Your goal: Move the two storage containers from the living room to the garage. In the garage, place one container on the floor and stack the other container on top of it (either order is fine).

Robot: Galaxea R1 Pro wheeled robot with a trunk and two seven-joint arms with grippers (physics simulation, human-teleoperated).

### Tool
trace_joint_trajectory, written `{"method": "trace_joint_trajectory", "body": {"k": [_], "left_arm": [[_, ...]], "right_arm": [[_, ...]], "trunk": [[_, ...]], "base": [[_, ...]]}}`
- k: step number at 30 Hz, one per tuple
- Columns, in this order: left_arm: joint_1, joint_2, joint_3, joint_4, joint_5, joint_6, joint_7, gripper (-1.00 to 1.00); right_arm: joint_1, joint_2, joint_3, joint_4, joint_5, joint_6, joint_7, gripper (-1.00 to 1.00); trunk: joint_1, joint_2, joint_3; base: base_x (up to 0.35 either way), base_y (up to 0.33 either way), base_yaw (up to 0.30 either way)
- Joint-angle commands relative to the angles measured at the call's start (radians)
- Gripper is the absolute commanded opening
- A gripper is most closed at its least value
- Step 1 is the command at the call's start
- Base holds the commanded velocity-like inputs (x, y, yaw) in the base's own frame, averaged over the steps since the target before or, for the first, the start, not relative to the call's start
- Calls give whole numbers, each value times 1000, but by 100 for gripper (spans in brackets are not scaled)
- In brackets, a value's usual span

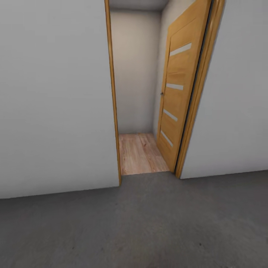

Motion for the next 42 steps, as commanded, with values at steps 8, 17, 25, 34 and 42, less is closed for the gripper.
{"method": "trace_joint_trajectory", "body": {"k": [8,17,25,34,42], "left_arm": [[0,0,0,0,6,3,2,100],[0,-5,0,0,6,3,2,100],[-1,-7,0,0,6,3,2,100],[0,-8,-2,0,1,3,-1,100],[0,-8,-3,0,1,3,-1,100]], "right_arm": [[-1,1,8,3,-9,-5,-1,100],[-1,1,8,3,-9,-5,-1,100],[-1,1,8,3,-9,-4,-1,100],[-1,1,6,3,-21,-5,-1,100],[-1,1,6,3,-39,-6,-1,100]], "trunk": [[0,0,-1],[0,0,-1],[0,0,-1],[0,0,-1],[0,0,-1]], "base": [[0,0,-287],[0,0,-287],[1,0,-272],[223,0,-34],[306,0,-1]]}}
